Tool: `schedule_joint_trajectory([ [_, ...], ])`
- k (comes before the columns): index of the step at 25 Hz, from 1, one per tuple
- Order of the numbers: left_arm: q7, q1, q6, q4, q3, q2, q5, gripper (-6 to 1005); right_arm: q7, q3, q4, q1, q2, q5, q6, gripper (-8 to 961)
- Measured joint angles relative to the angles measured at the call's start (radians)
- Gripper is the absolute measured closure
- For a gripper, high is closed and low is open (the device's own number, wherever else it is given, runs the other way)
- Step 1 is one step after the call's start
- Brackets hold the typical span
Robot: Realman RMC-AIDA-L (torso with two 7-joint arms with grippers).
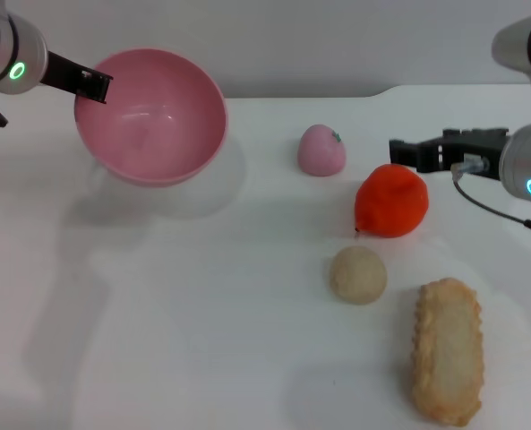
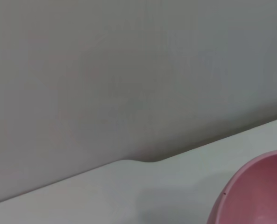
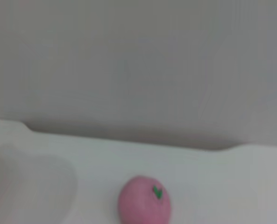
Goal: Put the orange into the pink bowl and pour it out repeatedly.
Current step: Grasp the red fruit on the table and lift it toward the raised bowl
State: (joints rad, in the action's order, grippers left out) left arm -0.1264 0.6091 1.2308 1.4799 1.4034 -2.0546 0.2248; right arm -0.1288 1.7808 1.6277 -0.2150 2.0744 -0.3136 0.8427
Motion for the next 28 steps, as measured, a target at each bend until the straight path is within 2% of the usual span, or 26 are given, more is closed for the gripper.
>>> schedule_joint_trajectory([
  [9, -0.034, 0.024, -0.017, -0.03, -0.027, -0.002, 0.001, 954, -0.034, -0.003, -0.048, -0.011, 0.0, 0.004, 0.027, 193],
  [28, -0.048, 0.034, -0.017, -0.03, -0.019, -0.002, 0.003, 954, -0.036, -0.004, -0.275, -0.147, 0.001, -0.038, -0.054, 196],
])
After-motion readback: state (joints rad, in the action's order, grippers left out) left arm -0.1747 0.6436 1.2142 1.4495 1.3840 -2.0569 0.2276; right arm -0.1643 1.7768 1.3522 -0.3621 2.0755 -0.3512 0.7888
